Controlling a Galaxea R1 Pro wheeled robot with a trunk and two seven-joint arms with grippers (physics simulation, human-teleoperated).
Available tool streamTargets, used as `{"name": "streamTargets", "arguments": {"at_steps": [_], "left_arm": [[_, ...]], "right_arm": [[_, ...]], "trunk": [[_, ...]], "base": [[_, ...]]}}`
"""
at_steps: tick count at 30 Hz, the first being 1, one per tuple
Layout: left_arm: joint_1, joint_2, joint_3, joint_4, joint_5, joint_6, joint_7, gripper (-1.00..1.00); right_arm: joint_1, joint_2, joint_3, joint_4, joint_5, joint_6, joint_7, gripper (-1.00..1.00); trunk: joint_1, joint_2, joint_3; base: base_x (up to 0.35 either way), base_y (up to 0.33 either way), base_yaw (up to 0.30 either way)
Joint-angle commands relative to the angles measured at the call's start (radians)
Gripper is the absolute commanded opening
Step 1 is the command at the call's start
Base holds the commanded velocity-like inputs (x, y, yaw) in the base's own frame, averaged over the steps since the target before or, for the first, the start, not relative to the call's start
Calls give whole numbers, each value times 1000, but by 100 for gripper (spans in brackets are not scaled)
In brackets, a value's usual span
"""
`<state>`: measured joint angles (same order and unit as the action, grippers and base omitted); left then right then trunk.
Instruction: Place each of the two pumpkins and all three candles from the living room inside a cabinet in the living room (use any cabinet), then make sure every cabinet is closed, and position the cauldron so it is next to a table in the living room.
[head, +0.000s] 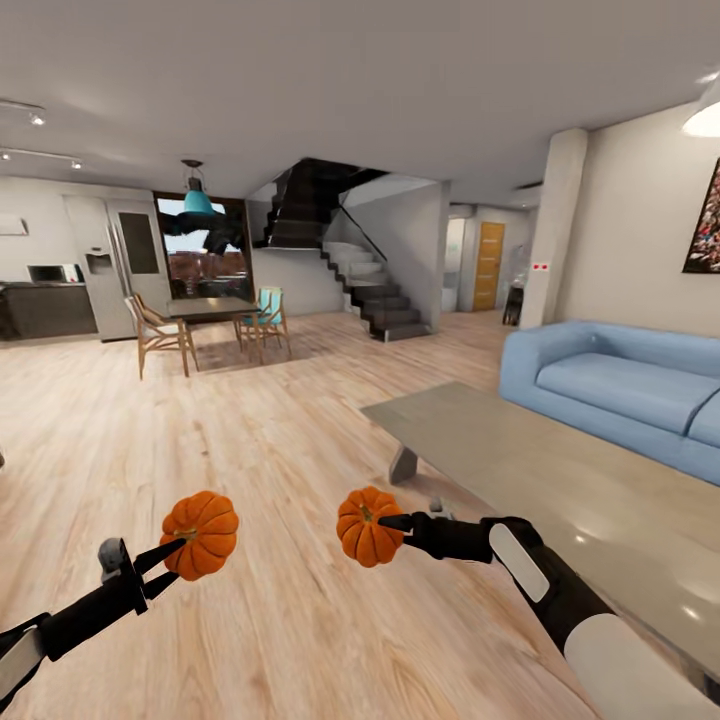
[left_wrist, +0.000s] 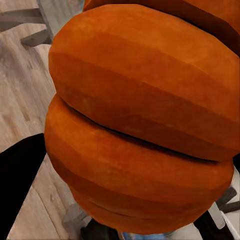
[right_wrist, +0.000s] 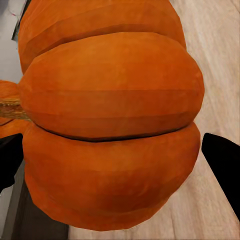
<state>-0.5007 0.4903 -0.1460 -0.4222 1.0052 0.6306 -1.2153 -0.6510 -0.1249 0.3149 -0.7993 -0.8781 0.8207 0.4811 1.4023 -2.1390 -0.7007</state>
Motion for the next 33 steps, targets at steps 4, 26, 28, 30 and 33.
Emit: {"name": "streamTargets", "arguments": {"at_steps": [4,26,28,30,33], "left_arm": [[-2,1,-3,0,12,11,-1,-100],[-2,1,-3,0,12,11,-1,-100],[-2,1,-3,0,12,11,-1,-100],[-2,2,-3,0,12,11,-1,-100],[-2,2,-3,0,12,11,-1,-100]], "right_arm": [[-1,-1,1,-1,-12,5,2,-100],[-1,-1,1,2,-12,4,2,-100],[-1,-1,1,2,-12,3,2,-100],[-1,-1,1,1,-12,2,3,-100],[-1,-1,1,0,-12,-7,6,-100]], "trunk": [[0,-1,-1],[0,-1,-2],[0,-1,-2],[0,-1,-3],[0,-1,-3]], "base": [[301,191,291],[301,189,290],[306,155,276],[316,104,172],[329,28,45]]}}
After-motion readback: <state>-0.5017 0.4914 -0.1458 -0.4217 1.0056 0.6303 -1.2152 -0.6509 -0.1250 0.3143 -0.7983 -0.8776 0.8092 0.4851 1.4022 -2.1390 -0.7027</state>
